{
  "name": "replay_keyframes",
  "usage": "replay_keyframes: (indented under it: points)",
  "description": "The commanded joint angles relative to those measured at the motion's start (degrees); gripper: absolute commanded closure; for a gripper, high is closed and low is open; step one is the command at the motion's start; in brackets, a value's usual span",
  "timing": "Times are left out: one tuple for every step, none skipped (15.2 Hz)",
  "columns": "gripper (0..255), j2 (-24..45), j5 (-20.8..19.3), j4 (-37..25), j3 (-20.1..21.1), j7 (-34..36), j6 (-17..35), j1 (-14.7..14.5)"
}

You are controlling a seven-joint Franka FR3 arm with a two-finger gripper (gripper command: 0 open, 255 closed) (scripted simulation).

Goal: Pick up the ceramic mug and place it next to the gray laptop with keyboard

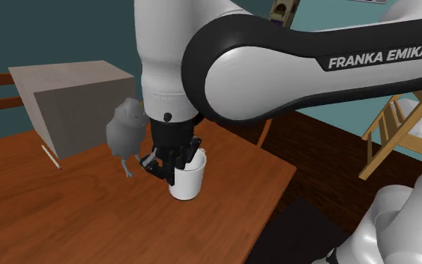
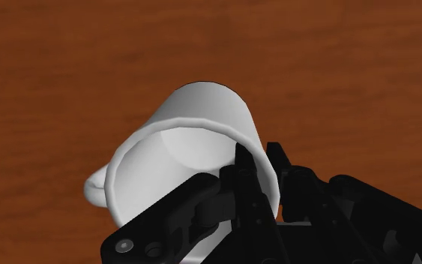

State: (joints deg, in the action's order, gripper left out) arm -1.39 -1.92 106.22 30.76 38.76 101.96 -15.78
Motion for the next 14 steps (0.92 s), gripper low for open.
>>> replay_keyframes:
  points:
    - [255, 2.19, -0.96, -2.66, 1.54, 3.31, -0.9, -1.4]
    - [255, 3.45, -1.57, -3.97, 2.31, 4.98, -1.24, -2.18]
    - [255, 4.77, -2.25, -5.36, 3.04, 6.66, -1.61, -3.02]
    - [255, 6.18, -2.99, -6.84, 3.71, 8.35, -2.02, -3.94]
    - [255, 7.65, -3.79, -8.4, 4.35, 10.04, -2.47, -4.9]
    - [255, 9.2, -4.65, -10.05, 4.93, 11.72, -2.97, -5.95]
    - [255, 10.81, -5.56, -11.8, 5.43, 13.39, -3.52, -7.09]
    - [255, 12.49, -6.52, -13.65, 5.92, 15.04, -4.13, -8.28]
    - [255, 14.23, -7.51, -15.61, 6.3, 16.65, -4.79, -9.59]
    - [255, 16.04, -8.54, -17.68, 6.65, 18.23, -5.51, -10.96]
    - [255, 17.89, -9.59, -19.88, 6.89, 19.76, -6.29, -12.45]
    - [255, 19.82, -10.68, -22.21, 7.13, 21.25, -7.15, -13.99]
    - [255, 21.78, -11.76, -24.7, 7.22, 22.65, -8.08, -15.67]
    - [255, 23.82, -12.86, -27.35, 7.27, 23.99, -9.09, -17.44]
